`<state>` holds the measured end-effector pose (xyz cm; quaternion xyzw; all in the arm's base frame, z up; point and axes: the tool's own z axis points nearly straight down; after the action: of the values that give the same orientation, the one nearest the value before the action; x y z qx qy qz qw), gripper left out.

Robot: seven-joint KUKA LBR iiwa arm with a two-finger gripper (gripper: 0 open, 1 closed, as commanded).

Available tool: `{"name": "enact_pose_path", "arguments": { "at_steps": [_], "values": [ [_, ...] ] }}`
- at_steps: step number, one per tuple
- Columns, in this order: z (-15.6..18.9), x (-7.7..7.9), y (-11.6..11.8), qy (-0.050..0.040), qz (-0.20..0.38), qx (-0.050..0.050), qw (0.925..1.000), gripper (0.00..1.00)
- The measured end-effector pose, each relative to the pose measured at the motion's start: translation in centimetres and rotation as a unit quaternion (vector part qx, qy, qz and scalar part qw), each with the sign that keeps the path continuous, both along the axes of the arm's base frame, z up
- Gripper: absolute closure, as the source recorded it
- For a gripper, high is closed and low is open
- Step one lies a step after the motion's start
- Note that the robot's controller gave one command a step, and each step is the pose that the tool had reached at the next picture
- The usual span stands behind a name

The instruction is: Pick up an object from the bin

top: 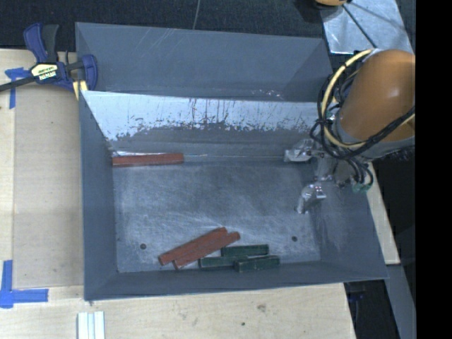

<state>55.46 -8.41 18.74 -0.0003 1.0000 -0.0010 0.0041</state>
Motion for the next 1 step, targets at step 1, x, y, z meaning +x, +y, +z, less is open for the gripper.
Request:
{"name": "enact_pose_path", "arguments": {
  "at_steps": [1],
  "values": [
    [-6.3, -2.78, -0.22, 0.0026, -0.002, 0.001, 1.0, 0.0]
  ]
}}
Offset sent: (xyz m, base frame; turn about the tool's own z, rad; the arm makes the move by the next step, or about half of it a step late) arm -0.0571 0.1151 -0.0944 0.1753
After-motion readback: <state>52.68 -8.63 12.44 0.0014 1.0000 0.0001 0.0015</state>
